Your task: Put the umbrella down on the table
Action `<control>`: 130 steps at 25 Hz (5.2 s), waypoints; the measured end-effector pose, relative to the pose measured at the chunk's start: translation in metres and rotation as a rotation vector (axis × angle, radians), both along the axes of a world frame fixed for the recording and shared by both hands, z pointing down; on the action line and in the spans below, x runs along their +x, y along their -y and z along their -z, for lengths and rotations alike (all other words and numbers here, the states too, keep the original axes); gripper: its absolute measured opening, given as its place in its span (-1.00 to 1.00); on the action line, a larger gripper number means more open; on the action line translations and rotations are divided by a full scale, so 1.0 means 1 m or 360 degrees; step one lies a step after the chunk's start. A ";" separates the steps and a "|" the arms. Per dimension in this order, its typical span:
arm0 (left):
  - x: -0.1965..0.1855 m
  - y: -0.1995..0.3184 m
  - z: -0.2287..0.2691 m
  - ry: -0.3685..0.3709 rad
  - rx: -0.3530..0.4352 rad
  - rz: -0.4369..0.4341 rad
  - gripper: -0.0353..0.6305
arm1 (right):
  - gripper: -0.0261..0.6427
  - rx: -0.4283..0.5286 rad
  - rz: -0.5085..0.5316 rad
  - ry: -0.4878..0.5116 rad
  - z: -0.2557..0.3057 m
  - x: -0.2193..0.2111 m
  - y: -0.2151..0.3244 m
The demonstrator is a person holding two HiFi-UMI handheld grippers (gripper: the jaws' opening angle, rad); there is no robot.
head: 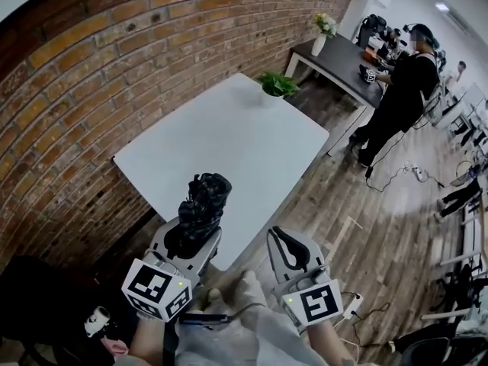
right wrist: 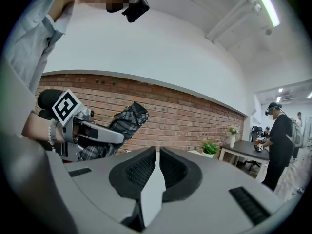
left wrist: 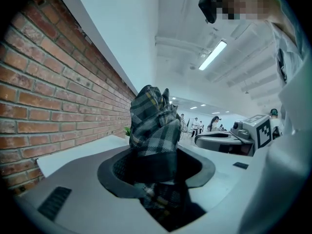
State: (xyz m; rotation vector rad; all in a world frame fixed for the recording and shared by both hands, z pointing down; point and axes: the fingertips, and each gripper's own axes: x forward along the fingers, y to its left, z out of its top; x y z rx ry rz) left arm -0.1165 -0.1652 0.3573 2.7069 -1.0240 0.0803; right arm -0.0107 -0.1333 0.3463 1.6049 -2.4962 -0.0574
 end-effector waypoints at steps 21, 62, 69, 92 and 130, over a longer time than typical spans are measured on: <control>0.086 0.110 -0.041 0.0131 -0.0106 0.0019 -0.24 | -0.75 -0.0018 0.0112 0.0077 -0.019 0.068 0.092; 0.276 0.353 -0.308 0.1260 -0.0634 -0.0153 -0.11 | -0.75 -0.0267 0.0110 0.0109 -0.101 0.186 0.193; 0.262 0.350 -0.283 0.1084 -0.0602 -0.0067 0.06 | -0.75 -0.0243 0.0095 0.0121 -0.092 0.182 0.190; 0.121 0.215 -0.071 0.0551 0.0021 0.0384 -0.84 | -0.75 -0.0013 0.0233 0.0083 -0.017 0.103 0.152; 0.057 0.079 0.010 0.0299 0.0229 0.0374 -0.84 | -0.75 0.0041 0.0248 0.0014 0.009 0.068 0.107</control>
